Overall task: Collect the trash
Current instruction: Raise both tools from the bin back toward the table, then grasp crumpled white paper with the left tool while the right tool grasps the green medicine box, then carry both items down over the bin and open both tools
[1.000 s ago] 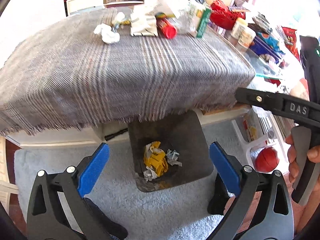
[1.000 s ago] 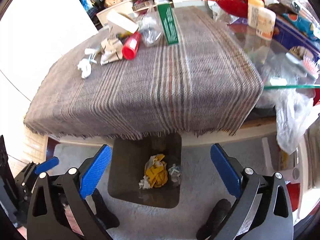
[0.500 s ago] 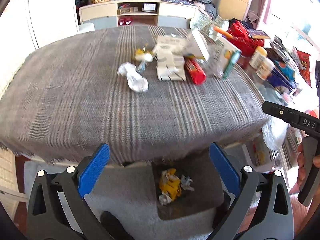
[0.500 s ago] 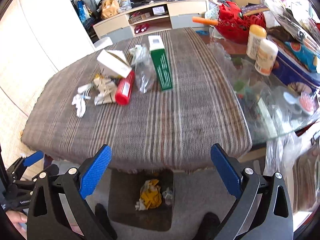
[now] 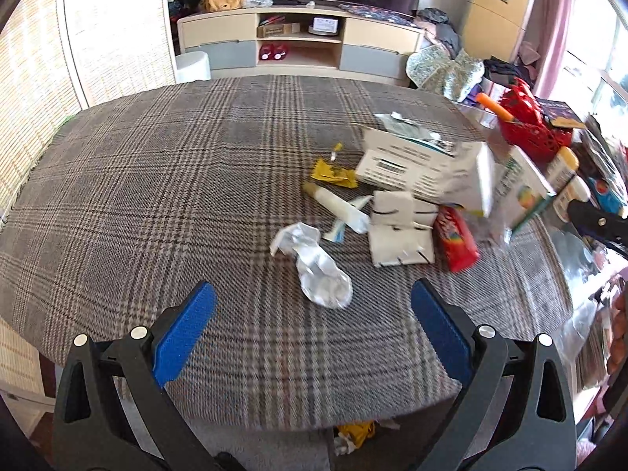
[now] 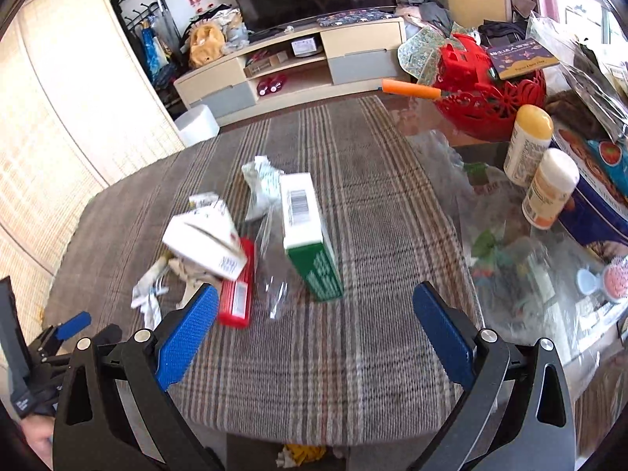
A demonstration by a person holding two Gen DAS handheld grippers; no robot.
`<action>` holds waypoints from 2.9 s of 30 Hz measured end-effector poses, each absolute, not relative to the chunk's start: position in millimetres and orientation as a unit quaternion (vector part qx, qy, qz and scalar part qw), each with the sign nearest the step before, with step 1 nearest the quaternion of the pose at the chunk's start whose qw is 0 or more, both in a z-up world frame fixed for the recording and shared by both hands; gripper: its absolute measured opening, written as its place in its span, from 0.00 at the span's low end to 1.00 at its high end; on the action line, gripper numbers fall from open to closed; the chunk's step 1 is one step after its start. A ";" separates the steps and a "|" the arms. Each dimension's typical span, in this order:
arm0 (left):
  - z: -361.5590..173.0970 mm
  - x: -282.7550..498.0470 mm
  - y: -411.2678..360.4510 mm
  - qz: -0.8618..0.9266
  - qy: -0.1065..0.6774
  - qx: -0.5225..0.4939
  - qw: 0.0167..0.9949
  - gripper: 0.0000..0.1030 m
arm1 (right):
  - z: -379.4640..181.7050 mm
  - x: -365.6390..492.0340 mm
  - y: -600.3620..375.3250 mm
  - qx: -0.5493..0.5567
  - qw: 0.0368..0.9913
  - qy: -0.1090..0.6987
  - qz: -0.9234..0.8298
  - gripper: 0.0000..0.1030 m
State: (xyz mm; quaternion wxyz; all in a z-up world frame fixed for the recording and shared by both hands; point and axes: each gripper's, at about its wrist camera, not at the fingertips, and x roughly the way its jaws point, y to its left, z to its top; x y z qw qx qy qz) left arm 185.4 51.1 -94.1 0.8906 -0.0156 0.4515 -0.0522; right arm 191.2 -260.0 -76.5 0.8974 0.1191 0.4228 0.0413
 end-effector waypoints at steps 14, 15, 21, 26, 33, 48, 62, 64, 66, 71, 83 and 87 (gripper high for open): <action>-117.0 229.2 64.8 -0.053 0.472 -0.022 0.880 0.80 | -93.3 238.6 -255.4 0.089 0.891 0.444 0.039 0.53; -118.8 232.2 64.6 -0.053 0.474 -0.023 0.879 0.79 | -95.2 240.2 -255.0 0.089 0.890 0.446 0.040 0.53; -136.1 241.4 50.9 -0.063 0.494 -0.009 0.867 0.65 | -107.0 250.2 -255.7 0.087 0.887 0.450 0.045 0.34; -145.8 239.1 45.3 -0.074 0.495 0.007 0.866 0.25 | -101.3 246.1 -258.2 0.098 0.893 0.436 0.049 0.24; -144.5 222.0 45.0 -0.093 0.498 0.016 0.862 0.15 | -77.5 223.4 -263.7 0.077 0.905 0.417 0.037 0.24; -128.3 130.1 34.8 -0.119 0.495 0.010 0.861 0.13 | -75.4 129.6 -276.0 0.092 0.904 0.415 0.047 0.24; -145.2 34.3 5.4 -0.146 0.501 0.001 0.853 0.13 | -107.3 48.6 -248.0 0.094 0.888 0.441 0.090 0.24; -151.5 24.5 2.4 -0.147 0.502 -0.002 0.852 0.13 | -111.2 39.5 -244.2 0.095 0.886 0.444 0.095 0.24; -159.1 12.7 -0.4 -0.147 0.504 -0.007 0.851 0.13 | -115.2 31.1 -239.6 0.092 0.884 0.447 0.101 0.24; -172.6 -7.3 -6.5 -0.147 0.507 -0.008 0.849 0.13 | -125.1 15.4 -228.2 0.083 0.880 0.455 0.110 0.24; -194.4 -37.6 -14.1 -0.154 0.507 -0.014 0.848 0.13 | -159.2 -4.5 -219.9 0.093 0.867 0.478 0.110 0.24; -205.7 -41.2 -17.5 -0.157 0.515 -0.011 0.843 0.13 | -173.4 -2.8 -215.6 0.094 0.860 0.490 0.107 0.24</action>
